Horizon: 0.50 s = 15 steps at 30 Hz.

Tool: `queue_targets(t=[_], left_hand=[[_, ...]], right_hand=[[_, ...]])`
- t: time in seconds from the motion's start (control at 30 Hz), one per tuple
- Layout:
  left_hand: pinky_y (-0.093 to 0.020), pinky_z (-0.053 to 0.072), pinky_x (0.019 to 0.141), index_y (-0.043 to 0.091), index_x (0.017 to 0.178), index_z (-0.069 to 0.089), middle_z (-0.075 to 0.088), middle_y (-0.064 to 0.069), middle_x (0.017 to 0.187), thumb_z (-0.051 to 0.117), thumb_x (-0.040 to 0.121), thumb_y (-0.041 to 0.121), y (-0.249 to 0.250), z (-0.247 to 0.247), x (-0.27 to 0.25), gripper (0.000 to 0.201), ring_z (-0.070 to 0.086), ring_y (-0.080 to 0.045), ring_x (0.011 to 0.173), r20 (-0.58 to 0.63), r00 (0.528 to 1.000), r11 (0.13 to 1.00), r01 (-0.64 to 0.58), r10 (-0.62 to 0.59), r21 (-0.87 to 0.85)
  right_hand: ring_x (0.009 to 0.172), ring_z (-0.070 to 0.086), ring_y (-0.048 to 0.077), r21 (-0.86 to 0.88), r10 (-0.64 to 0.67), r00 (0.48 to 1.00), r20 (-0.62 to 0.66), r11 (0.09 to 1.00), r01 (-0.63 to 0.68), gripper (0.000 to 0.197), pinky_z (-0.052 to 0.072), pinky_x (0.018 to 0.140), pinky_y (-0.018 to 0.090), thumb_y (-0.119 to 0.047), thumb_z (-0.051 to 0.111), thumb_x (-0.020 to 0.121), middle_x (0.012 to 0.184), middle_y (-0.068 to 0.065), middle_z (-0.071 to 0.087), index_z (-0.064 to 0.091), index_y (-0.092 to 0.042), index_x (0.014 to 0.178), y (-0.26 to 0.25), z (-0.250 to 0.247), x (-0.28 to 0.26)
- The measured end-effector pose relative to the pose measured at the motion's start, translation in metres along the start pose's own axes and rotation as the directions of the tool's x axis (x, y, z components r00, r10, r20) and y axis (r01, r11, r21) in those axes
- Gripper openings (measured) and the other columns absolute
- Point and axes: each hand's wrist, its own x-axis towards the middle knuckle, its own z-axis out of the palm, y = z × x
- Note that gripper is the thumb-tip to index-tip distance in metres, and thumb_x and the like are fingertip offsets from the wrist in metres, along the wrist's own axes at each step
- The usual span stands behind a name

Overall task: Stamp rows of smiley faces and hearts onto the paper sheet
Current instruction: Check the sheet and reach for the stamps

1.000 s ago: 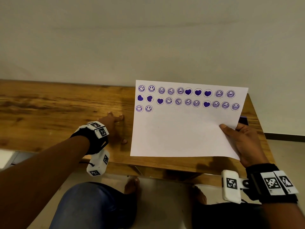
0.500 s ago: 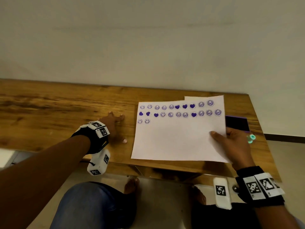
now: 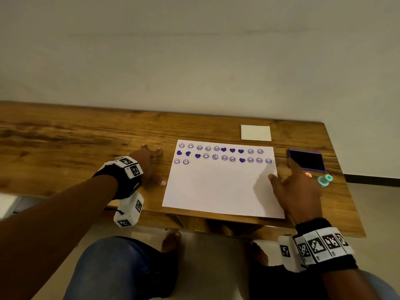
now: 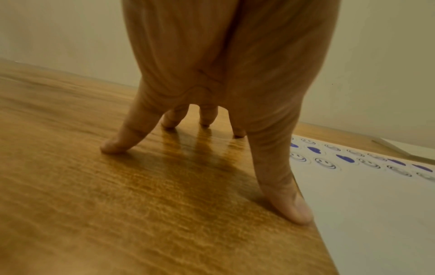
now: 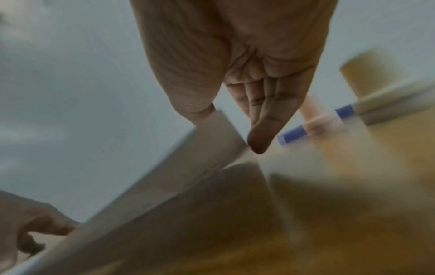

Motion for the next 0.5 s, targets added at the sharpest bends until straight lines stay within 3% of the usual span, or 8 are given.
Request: queue_targets(t=[0.13,0.3,0.4,0.5], left_hand=[[-0.058,0.018,0.117,0.047,0.149,0.005,-0.013,-0.004,0.161,0.084,0.051,0.061,0.0,0.001,0.0,0.127,0.004,-0.043,0.146,0.0,1.0,1.0,0.006,-0.006,0.004],[-0.056,0.019,0.117,0.047,0.149,0.005,-0.012,-0.004,0.161,0.085,0.05,0.06,0.002,0.0,-0.001,0.127,0.005,-0.041,0.146,-0.009,1.0,1.0,0.007,-0.007,-0.007],[-0.057,0.02,0.117,0.047,0.148,0.006,-0.011,-0.005,0.162,0.084,0.042,0.065,0.0,0.0,0.0,0.133,0.007,-0.042,0.146,-0.006,1.0,1.0,0.001,-0.001,-0.015],[-0.056,0.019,0.117,0.046,0.149,0.006,-0.011,-0.005,0.162,0.084,0.046,0.063,0.0,0.0,-0.002,0.13,0.006,-0.041,0.146,-0.005,1.0,1.0,-0.003,0.003,-0.015]], right_hand=[[0.075,0.065,0.029,-0.066,-0.14,0.983,-0.121,0.989,0.133,0.036,0.054,0.064,0.035,-0.042,0.069,0.087,0.089,0.012,0.071,0.07,-0.012,0.104,-0.001,-0.008,-0.006],[0.087,0.066,0.024,-0.105,-0.288,0.957,0.008,0.952,0.288,0.039,0.053,0.068,0.033,-0.044,0.074,0.083,0.104,0.005,0.073,0.073,-0.019,0.113,-0.012,0.005,-0.018],[0.097,0.061,0.025,-0.146,-0.315,0.943,0.107,0.933,0.328,0.042,0.051,0.067,0.034,-0.05,0.074,0.079,0.108,0.001,0.069,0.073,-0.024,0.113,-0.017,0.018,-0.027],[0.102,0.057,0.022,-0.151,-0.307,0.938,0.163,0.931,0.331,0.044,0.049,0.068,0.032,-0.052,0.073,0.08,0.113,-0.003,0.064,0.071,-0.027,0.116,-0.02,0.022,-0.031]])
